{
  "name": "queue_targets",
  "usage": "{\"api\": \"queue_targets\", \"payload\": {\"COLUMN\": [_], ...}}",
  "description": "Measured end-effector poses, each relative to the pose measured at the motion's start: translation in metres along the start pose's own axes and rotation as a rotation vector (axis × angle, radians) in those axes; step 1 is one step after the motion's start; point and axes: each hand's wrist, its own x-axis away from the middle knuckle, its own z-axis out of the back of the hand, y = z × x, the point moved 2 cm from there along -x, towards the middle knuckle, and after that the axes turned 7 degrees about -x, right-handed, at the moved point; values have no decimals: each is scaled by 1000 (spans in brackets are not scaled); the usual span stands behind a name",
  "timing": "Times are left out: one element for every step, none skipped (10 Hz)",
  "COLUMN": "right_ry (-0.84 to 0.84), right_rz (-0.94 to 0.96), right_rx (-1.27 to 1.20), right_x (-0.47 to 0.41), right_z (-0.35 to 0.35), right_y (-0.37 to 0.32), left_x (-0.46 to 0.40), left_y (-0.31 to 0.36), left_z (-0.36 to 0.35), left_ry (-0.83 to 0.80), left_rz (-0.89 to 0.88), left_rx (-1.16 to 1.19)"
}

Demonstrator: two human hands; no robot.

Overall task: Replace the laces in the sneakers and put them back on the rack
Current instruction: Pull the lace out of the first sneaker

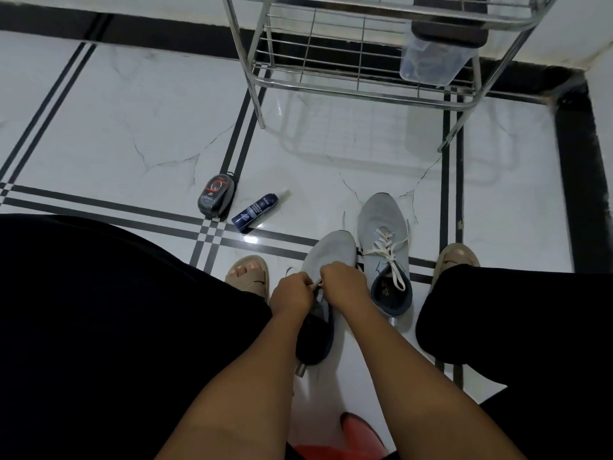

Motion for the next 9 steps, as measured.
{"api": "queue_targets", "payload": {"right_ry": [-53, 8, 153, 395, 225, -84, 1, -17, -61], "right_rz": [22, -238, -751, -627, -324, -136, -77, -48, -242], "right_rx": [30, -402, -1776, -2006, -892, -288, -115, -96, -454], "right_x": [1, -2, -9, -16, -22, -14, 3, 0, -11], "right_z": [-6, -3, 34, 72, 65, 13, -12, -7, 2], "right_y": [2, 13, 37, 50, 33, 13, 6, 7, 15], "left_x": [1, 0, -4, -6, -6, -6, -4, -3, -5], "left_y": [-1, -4, -4, -2, -3, -4, -4, -6, -6], "left_z": [-2, -1, 1, 2, 0, 1, 0, -4, -4], "left_ry": [-1, 12, 14, 13, 2, -4, -18, -48, -43], "left_rz": [7, 19, 11, 18, 40, 52, 50, 51, 65], "left_rx": [2, -2, -42, -43, -12, 19, 21, 59, 98]}}
